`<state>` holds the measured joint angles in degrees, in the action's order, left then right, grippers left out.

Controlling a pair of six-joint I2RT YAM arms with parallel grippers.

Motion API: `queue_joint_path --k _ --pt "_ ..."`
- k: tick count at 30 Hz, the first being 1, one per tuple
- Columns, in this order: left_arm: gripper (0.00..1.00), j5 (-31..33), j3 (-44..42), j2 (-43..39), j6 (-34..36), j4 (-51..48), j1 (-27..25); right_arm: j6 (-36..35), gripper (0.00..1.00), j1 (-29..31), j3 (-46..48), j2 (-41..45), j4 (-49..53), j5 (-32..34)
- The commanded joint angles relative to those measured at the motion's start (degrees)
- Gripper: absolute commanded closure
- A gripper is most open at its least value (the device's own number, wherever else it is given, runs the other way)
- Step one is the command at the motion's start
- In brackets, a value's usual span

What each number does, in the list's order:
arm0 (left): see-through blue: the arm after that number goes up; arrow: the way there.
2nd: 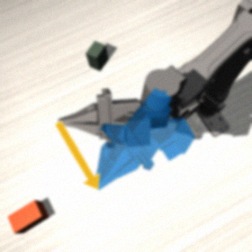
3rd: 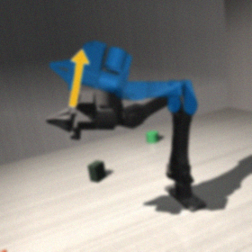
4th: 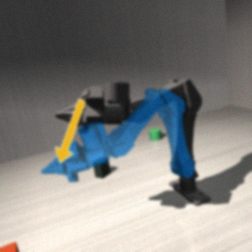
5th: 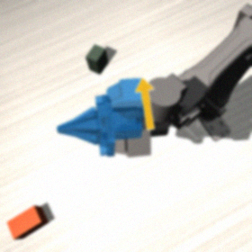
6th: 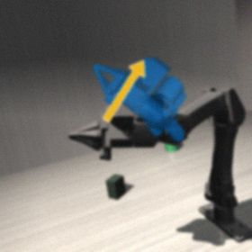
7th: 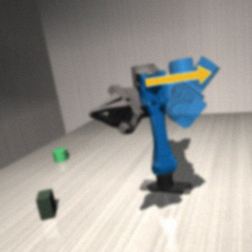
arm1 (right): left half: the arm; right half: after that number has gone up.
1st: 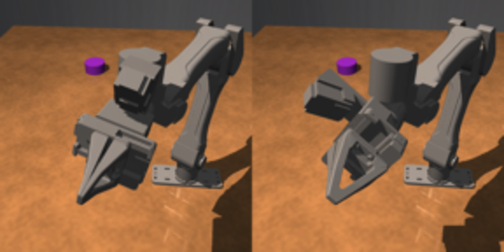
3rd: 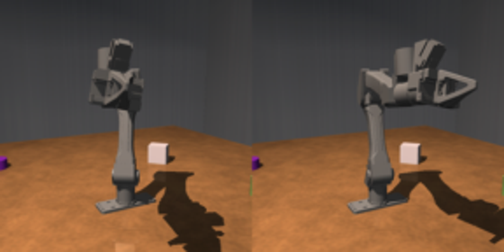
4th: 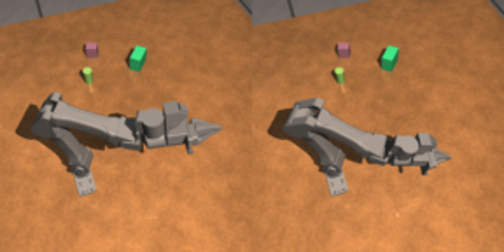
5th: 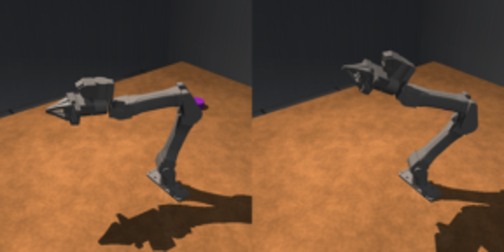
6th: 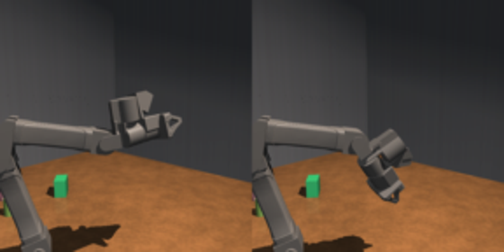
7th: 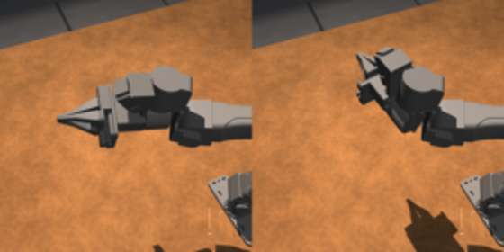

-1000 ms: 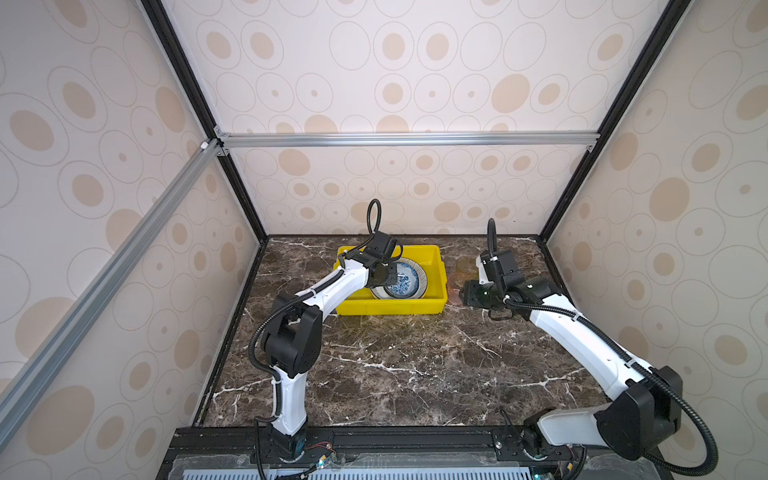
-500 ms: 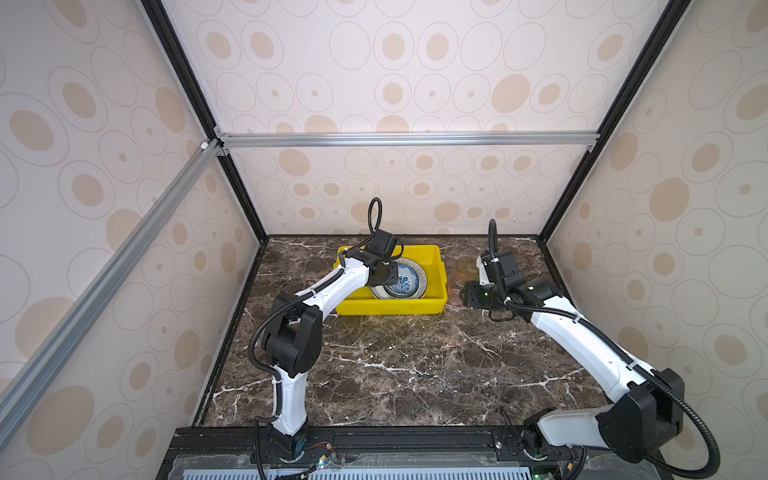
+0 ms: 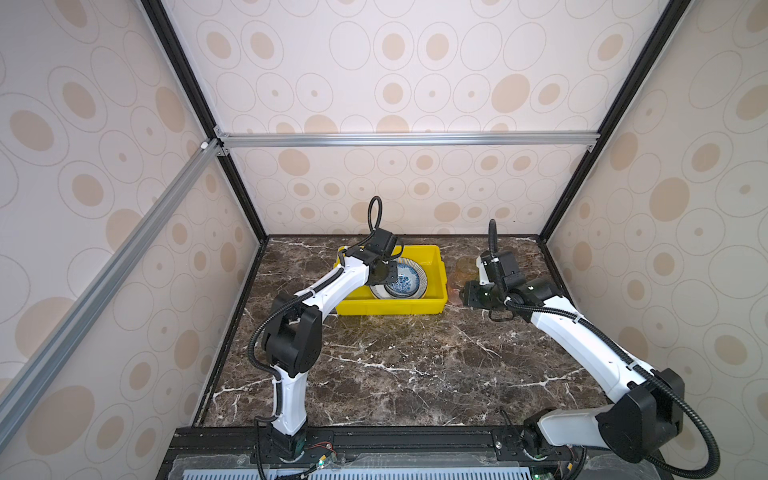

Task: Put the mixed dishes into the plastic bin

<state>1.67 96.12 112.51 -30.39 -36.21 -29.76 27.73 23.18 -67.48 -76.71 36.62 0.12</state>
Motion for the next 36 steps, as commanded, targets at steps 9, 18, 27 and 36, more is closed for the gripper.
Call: queue_joint_path --k 9,18,27,36 --pt "0.87 -0.44 -3.39 -2.29 -1.18 2.65 -0.39 -2.07 0.5 -0.32 -2.05 -2.31 -0.23 4.86" --pt "0.78 0.56 -3.3 -7.88 0.06 3.42 -0.3 -1.18 0.5 -1.42 -3.9 -6.35 -0.54 5.06" --pt "0.76 3.32 -5.64 -16.22 0.91 3.03 -0.3 -0.42 0.52 -4.25 -6.69 -12.37 -1.66 3.88" --pt "0.75 6.57 -11.37 -24.54 1.81 1.99 -0.25 2.11 0.54 -6.9 -9.78 -18.63 -3.15 2.1"
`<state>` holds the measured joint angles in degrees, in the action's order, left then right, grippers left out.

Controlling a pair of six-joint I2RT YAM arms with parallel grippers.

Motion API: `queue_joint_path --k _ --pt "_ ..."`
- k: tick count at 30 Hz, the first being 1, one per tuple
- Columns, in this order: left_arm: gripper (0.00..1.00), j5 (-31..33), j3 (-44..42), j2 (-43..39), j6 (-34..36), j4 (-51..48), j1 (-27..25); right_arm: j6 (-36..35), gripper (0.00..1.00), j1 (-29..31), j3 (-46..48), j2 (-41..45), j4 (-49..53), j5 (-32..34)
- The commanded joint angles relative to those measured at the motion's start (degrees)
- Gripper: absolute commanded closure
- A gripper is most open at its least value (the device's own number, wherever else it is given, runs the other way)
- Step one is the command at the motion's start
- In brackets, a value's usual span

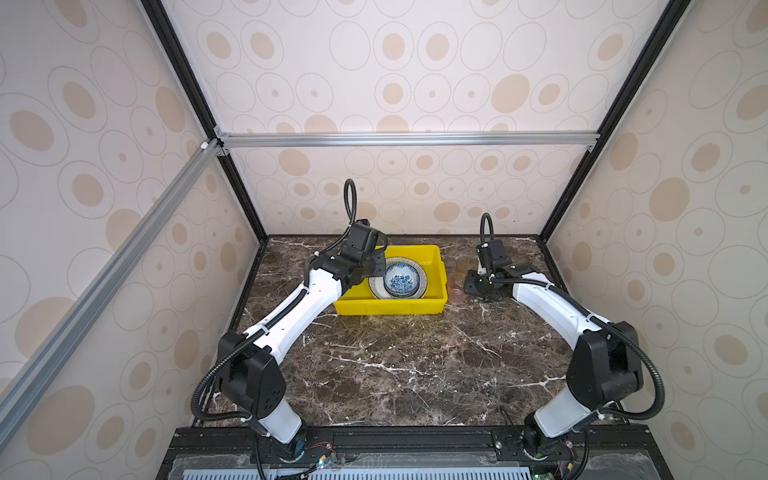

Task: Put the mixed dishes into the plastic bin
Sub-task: 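Raise the open left gripper while the right gripper nears the pink cup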

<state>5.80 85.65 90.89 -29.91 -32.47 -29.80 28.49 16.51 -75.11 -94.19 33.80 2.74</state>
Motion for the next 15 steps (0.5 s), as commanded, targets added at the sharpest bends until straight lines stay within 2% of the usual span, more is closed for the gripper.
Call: queue_joint_path --k 1,8,15 --pt "0.75 2.86 -1.56 -3.82 1.34 -1.96 -0.1 1.55 0.54 -0.23 -2.44 -1.77 -0.23 -0.39" --pt "0.75 5.52 -6.35 -8.19 1.37 -2.94 0.42 3.15 0.57 -2.07 -3.34 -4.93 -0.84 -0.31" --pt "0.75 4.93 -9.16 -10.38 0.64 -2.08 2.11 3.66 0.58 -2.11 -3.48 -6.64 -1.11 0.65"
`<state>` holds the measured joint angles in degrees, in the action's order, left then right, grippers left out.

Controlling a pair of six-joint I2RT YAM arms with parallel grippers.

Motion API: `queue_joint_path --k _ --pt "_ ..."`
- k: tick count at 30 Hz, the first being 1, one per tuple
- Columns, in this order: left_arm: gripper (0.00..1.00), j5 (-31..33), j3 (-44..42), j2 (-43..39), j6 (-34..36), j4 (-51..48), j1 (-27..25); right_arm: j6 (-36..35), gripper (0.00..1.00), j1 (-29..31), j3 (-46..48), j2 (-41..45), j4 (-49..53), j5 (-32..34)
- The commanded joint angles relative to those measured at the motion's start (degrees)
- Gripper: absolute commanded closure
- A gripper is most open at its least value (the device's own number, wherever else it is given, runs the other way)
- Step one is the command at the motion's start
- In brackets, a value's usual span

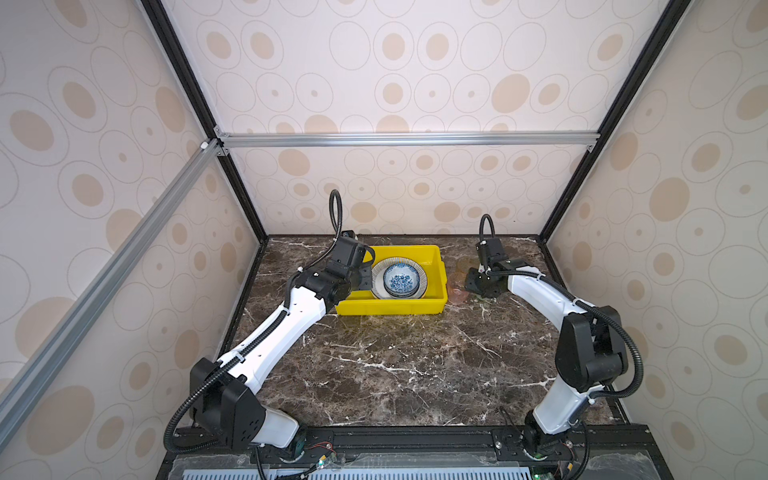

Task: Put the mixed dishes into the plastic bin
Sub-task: 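Raise the open left gripper while the right gripper nears the pink cup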

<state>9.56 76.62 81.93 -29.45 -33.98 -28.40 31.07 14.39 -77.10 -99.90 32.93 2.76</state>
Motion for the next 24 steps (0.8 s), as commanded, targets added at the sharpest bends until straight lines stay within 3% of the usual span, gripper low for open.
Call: queue_joint_path --k 1,12,24 --pt "0.75 1.07 -0.28 -1.42 0.18 -0.56 0.76 1.05 0.59 0.02 -1.51 -1.18 -0.44 0.49" --pt "0.75 0.59 -1.8 -1.77 0.1 -0.15 1.42 1.44 0.64 -0.03 -1.47 -3.29 -1.02 1.35" --pt "0.75 0.3 -2.79 -2.83 -0.23 0.0 1.86 0.53 0.84 0.09 -1.2 -3.31 -0.06 2.64"
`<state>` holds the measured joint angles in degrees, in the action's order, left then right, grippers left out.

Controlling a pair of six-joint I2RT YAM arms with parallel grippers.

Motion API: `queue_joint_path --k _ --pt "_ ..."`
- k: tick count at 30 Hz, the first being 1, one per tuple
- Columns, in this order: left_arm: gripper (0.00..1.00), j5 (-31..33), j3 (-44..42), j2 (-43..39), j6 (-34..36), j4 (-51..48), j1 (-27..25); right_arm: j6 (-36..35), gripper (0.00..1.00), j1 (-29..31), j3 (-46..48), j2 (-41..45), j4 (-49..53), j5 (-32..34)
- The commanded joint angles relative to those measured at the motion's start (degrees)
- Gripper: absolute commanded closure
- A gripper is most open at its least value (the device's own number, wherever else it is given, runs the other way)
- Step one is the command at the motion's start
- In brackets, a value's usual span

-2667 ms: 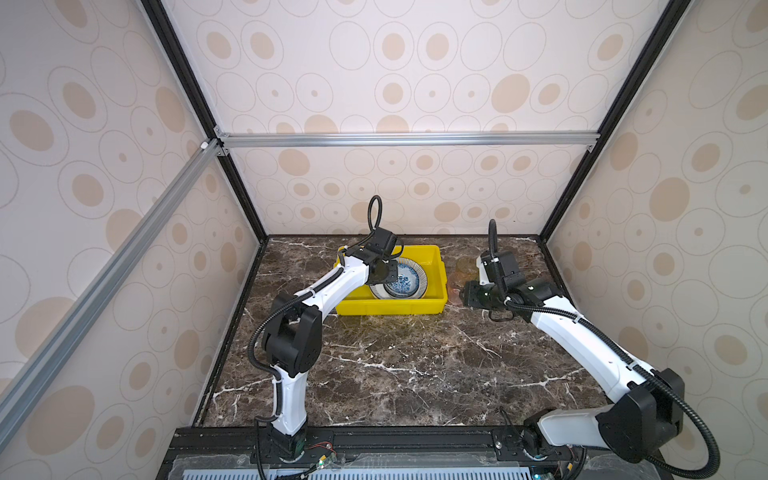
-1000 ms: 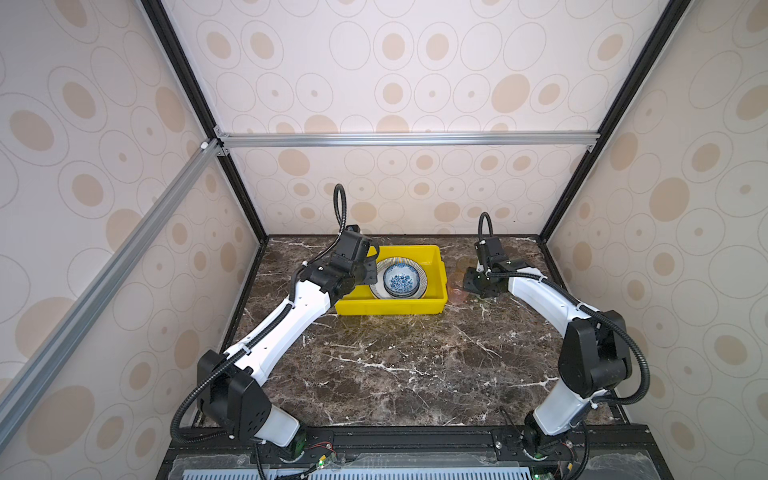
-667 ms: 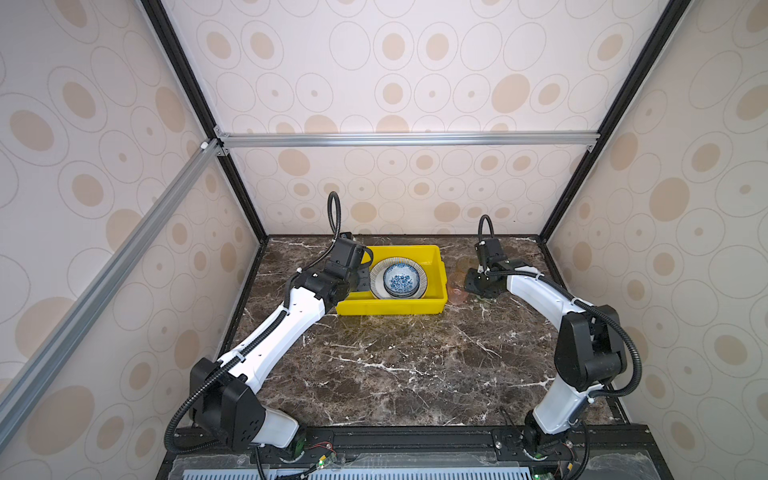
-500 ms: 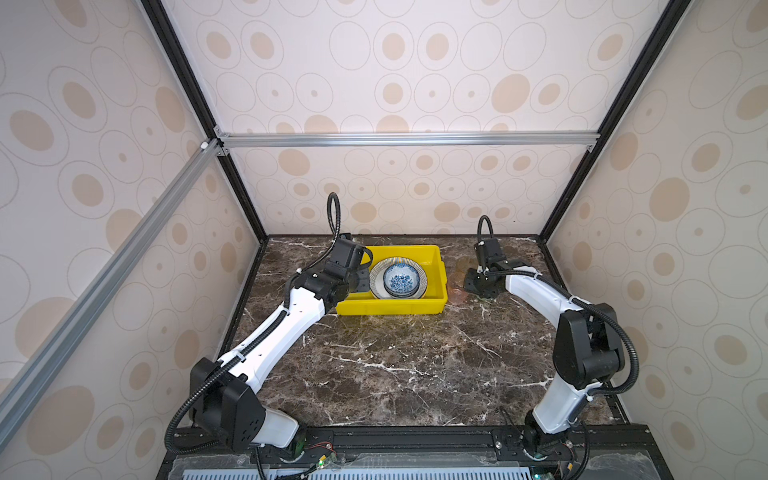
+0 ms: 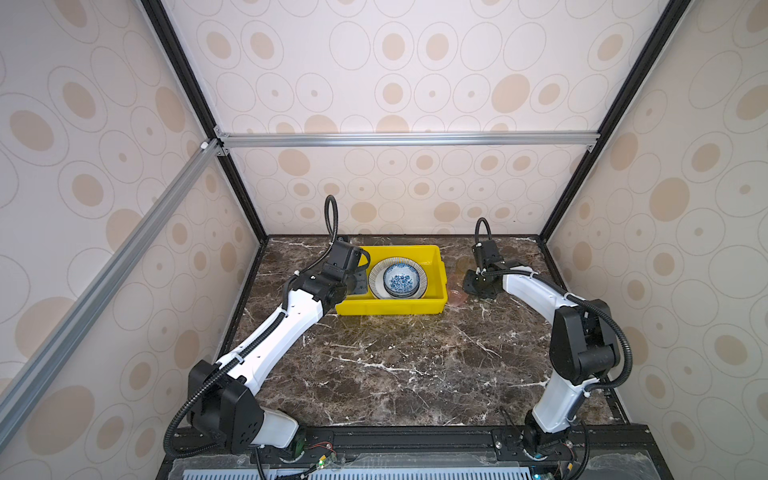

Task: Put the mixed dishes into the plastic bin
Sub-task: 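Raise the open left gripper while the right gripper nears the pink cup, then grasp the pink glass cup by its rim with the right gripper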

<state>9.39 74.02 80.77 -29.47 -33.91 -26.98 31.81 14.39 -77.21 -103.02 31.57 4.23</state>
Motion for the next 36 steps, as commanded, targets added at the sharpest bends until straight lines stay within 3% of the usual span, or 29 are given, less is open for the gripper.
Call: queue_joint_path --k 1,13,36 --pt "0.75 0.17 -0.44 -1.83 -0.23 0.14 0.43 -0.38 0.85 0.04 -0.98 -0.11 1.38 1.26" --pt "0.74 0.19 -1.06 -3.68 -0.34 -0.59 0.42 -1.36 1.0 0.18 -0.62 0.11 2.5 0.46" --pt "0.73 -7.1 -4.32 -4.13 -0.54 1.17 0.44 -4.26 1.0 1.34 4.17 13.04 7.46 -1.46"
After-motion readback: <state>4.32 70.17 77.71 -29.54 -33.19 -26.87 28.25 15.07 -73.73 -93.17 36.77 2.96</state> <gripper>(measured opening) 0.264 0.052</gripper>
